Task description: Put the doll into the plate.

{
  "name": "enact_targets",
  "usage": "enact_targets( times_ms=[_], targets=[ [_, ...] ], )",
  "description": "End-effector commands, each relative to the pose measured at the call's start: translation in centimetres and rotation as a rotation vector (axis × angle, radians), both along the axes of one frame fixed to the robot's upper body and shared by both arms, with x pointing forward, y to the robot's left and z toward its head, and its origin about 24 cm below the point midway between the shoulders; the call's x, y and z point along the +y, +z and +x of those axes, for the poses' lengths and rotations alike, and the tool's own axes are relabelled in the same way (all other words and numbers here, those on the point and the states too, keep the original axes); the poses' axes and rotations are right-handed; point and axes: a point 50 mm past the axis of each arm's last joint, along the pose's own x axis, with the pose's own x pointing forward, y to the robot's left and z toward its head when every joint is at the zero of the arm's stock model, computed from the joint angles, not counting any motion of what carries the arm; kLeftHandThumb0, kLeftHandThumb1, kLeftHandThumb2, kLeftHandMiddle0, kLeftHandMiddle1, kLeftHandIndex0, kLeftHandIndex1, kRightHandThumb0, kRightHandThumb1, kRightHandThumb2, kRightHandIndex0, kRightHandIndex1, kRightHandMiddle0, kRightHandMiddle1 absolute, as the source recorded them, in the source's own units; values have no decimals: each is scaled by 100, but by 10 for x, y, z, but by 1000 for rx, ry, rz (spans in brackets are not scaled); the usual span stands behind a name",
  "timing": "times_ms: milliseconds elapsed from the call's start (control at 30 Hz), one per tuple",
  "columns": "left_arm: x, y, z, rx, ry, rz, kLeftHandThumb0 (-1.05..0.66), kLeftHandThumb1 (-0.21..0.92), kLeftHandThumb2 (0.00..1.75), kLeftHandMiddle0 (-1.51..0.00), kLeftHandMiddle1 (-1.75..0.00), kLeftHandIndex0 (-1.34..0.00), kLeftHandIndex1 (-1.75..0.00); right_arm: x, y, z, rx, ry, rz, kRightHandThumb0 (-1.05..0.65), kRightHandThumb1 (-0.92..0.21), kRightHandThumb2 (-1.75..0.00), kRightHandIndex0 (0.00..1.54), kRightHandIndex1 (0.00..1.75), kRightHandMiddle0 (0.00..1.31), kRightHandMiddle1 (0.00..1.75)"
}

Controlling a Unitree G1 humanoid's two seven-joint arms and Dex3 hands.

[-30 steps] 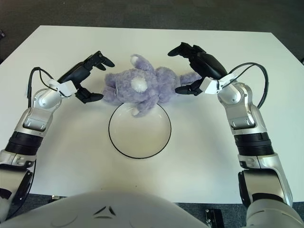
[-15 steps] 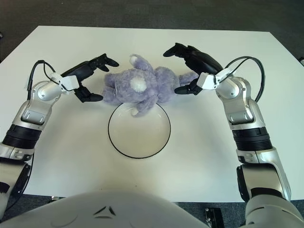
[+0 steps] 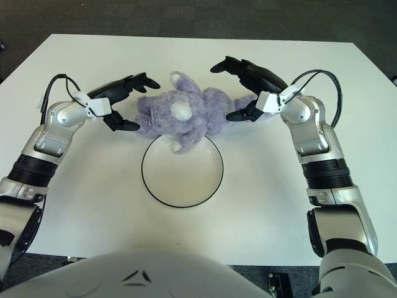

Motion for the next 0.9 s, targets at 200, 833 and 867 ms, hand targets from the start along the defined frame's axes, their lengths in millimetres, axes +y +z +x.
enact_targets(
  times_ms=[200, 833, 867],
  targets=[
    [-9, -3, 9, -54, -13, 42, -86, 37, 85, 0, -94, 0, -100, 2, 0, 4, 12, 47, 3, -95, -41, -83, 0, 38, 0, 61],
    [-18, -10, 11, 13, 20, -10, -71, 21, 100, 0, -97, 0, -96, 3, -12, 10, 162, 73, -91, -92, -35, -85, 0, 25, 0, 73],
    [-18, -11, 12, 19, 23, -12, -70, 20, 100, 0, -96, 0, -96, 4, -12, 11, 176, 80, -99, -91, -33, -87, 0, 25, 0, 75]
  ],
)
